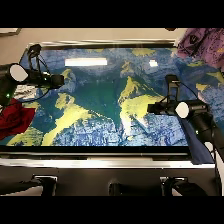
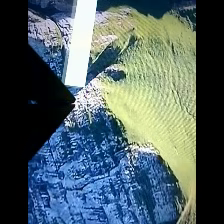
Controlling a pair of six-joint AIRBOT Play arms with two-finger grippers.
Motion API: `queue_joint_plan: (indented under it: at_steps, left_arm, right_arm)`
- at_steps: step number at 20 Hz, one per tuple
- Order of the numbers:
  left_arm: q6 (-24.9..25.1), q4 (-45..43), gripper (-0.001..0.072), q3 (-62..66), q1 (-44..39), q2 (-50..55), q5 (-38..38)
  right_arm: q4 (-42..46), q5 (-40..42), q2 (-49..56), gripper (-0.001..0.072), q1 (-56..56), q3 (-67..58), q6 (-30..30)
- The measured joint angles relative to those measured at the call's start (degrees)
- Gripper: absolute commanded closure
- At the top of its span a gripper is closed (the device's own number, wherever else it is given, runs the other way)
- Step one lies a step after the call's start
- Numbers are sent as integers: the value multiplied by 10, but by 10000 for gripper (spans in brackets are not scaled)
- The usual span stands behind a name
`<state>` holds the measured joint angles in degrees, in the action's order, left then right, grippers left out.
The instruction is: Fold the clothes and pants, and hang the long-sleeved shirts on hangers.
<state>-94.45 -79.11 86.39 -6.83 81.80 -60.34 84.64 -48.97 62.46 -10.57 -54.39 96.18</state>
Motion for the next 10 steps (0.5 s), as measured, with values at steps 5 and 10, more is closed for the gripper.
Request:
queue_joint_plan:
  at_steps: [5,10]
  left_arm:
    - [-5,-1,-13,0,6,0,-8]
    - [-95,-83,-13,-19,101,-7,-89]
  right_arm:
    - [1,9,0,680,0,0,0]
    - [1,10,0,679,0,0,0]
